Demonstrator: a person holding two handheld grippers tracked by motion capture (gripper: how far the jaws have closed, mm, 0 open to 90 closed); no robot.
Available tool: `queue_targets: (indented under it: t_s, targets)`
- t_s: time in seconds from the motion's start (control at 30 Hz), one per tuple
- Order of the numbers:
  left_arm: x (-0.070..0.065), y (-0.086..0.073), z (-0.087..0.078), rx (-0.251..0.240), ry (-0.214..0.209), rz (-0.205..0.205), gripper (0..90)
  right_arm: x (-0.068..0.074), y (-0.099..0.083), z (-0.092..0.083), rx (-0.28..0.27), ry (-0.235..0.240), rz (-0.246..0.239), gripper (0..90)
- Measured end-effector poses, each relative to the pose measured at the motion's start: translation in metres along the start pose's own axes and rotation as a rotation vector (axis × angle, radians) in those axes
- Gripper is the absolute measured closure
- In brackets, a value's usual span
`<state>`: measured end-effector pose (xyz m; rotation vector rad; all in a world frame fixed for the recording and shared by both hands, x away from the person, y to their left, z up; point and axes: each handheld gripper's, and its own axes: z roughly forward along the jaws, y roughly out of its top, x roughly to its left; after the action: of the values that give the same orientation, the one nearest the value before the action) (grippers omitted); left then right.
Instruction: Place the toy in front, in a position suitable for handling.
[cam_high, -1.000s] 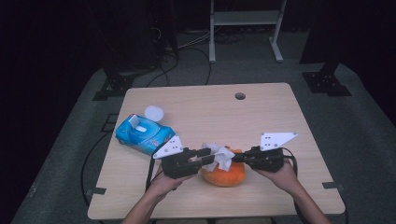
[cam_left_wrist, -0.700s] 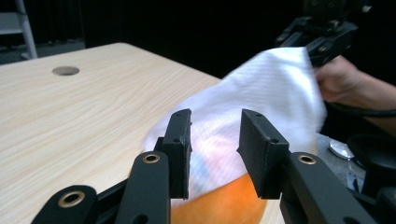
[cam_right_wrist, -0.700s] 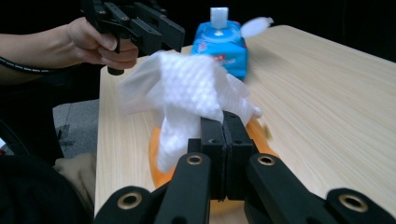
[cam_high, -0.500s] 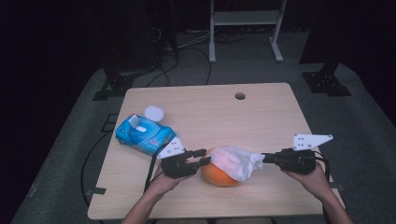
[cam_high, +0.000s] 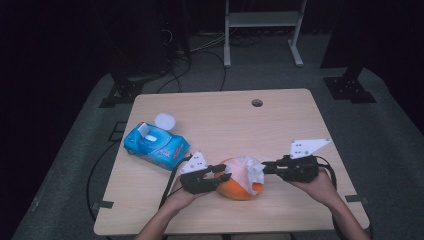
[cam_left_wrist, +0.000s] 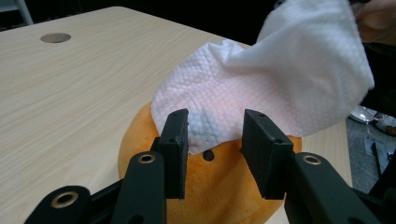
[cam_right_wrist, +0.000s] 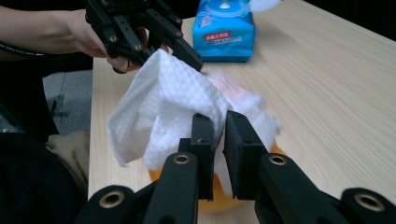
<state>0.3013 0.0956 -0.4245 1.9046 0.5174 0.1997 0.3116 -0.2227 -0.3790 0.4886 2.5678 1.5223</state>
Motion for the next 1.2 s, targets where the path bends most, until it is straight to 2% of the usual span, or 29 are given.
queue_targets:
  t_s: [0.07,0.1,0.23,0.27,0.3,0.33,0.4,0.5,0.6,0.63,0.67,0.73,0.8,0.93,1.2]
  targets:
    - [0.0,0.0,0.0,0.001,-0.001,0.003,60.7,0.001,0.003,0.005,0.008,0.004,-0.006,80.3]
    - [-0.001,-0.001,0.001,0.002,-0.003,0.002,60.8,0.002,0.012,0.02,0.049,0.008,-0.025,78.1]
    - [-0.001,-0.003,0.001,0.004,0.0,0.002,60.8,0.003,0.019,0.044,0.113,0.016,-0.043,70.5]
    - [-0.001,-0.004,0.001,0.007,0.0,0.002,60.8,0.003,0.02,0.049,0.126,0.007,-0.058,66.3]
    - [-0.001,-0.004,0.001,0.007,0.0,0.002,60.8,0.003,0.02,0.049,0.126,0.007,-0.058,66.3]
    - [0.0,-0.005,0.0,0.008,-0.001,-0.003,61.0,0.005,0.019,0.055,0.135,-0.015,-0.066,60.2]
    - [0.0,-0.007,0.0,0.008,-0.005,0.001,61.0,0.007,0.016,0.059,0.134,-0.039,-0.095,56.2]
    - [-0.001,-0.007,0.0,0.003,-0.013,0.008,57.9,0.008,0.011,0.061,0.133,-0.042,-0.079,56.7]
    - [-0.001,-0.003,-0.005,-0.01,-0.002,0.041,46.3,0.009,-0.002,0.063,0.117,-0.039,-0.04,63.8]
    - [-0.001,-0.003,-0.005,-0.01,-0.002,0.041,42.6,0.009,-0.002,0.063,0.117,-0.039,-0.04,63.8]
    - [0.001,-0.003,-0.006,-0.025,0.001,0.032,37.7,0.009,-0.008,0.06,0.108,-0.039,-0.027,68.7]
    - [0.003,-0.005,-0.004,-0.016,0.0,0.035,34.1,0.009,-0.011,0.057,0.1,-0.036,-0.019,71.5]
    - [0.003,-0.007,0.0,-0.003,-0.015,0.037,34.0,0.01,-0.014,0.054,0.09,-0.034,-0.01,72.9]
    - [-0.003,-0.011,0.006,0.032,-0.02,0.072,35.7,0.011,-0.014,0.05,0.09,-0.026,-0.012,75.4]
    - [-0.006,-0.012,0.007,0.036,-0.03,0.072,37.5,0.013,-0.018,0.034,0.079,-0.027,-0.003,82.0]
